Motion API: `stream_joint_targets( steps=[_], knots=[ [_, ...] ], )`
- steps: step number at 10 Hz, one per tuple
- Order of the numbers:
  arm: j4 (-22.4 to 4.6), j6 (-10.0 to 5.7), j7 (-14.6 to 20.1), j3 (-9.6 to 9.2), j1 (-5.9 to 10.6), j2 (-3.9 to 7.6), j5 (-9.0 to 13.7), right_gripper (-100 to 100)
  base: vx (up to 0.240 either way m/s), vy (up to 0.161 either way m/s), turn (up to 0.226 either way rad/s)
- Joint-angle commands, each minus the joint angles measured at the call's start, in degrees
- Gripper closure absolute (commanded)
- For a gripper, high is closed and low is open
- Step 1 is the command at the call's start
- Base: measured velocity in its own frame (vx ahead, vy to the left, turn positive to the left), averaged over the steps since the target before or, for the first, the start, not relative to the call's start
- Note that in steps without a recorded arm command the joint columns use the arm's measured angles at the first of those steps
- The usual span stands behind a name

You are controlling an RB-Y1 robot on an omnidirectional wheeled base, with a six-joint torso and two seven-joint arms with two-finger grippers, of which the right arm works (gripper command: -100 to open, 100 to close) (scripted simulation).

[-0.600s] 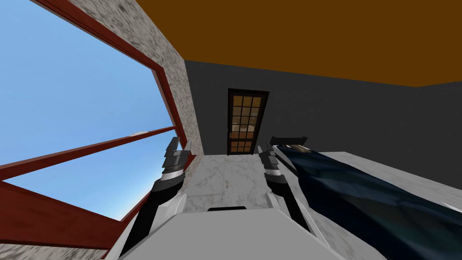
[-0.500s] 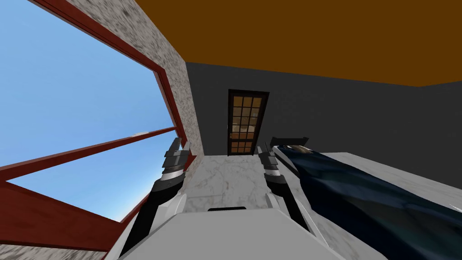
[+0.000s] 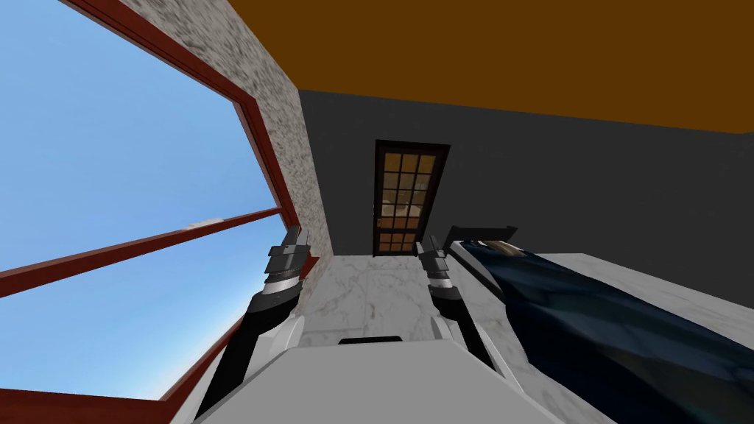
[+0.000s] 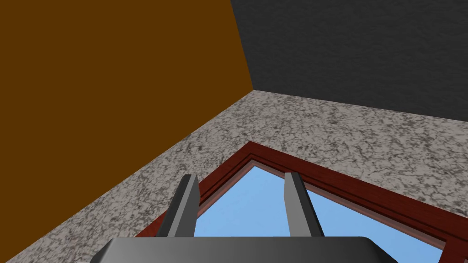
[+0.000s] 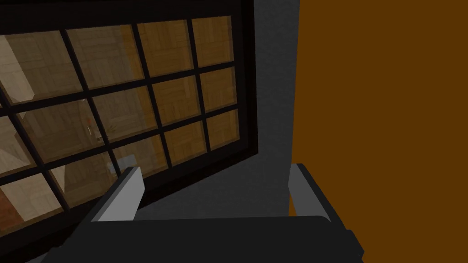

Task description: Pull the door open

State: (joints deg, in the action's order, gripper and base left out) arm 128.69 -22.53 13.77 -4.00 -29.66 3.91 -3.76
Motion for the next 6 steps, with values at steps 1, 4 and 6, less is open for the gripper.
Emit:
stream_joint_targets(
  steps=[1,4,6],
  knots=[
    [-2.0,-1.18,2.1,-0.36,0.04,0.45,0.9,-100,0.16,0.015,0.037],
    [-5.0,-2.54,5.2,-0.74,0.33,1.16,2.3,-100,0.15,0.033,0.036],
    [-7.3,-3.6,7.7,-1.04,0.56,1.7,3.4,-100,0.113,0.032,0.034]
  ],
)
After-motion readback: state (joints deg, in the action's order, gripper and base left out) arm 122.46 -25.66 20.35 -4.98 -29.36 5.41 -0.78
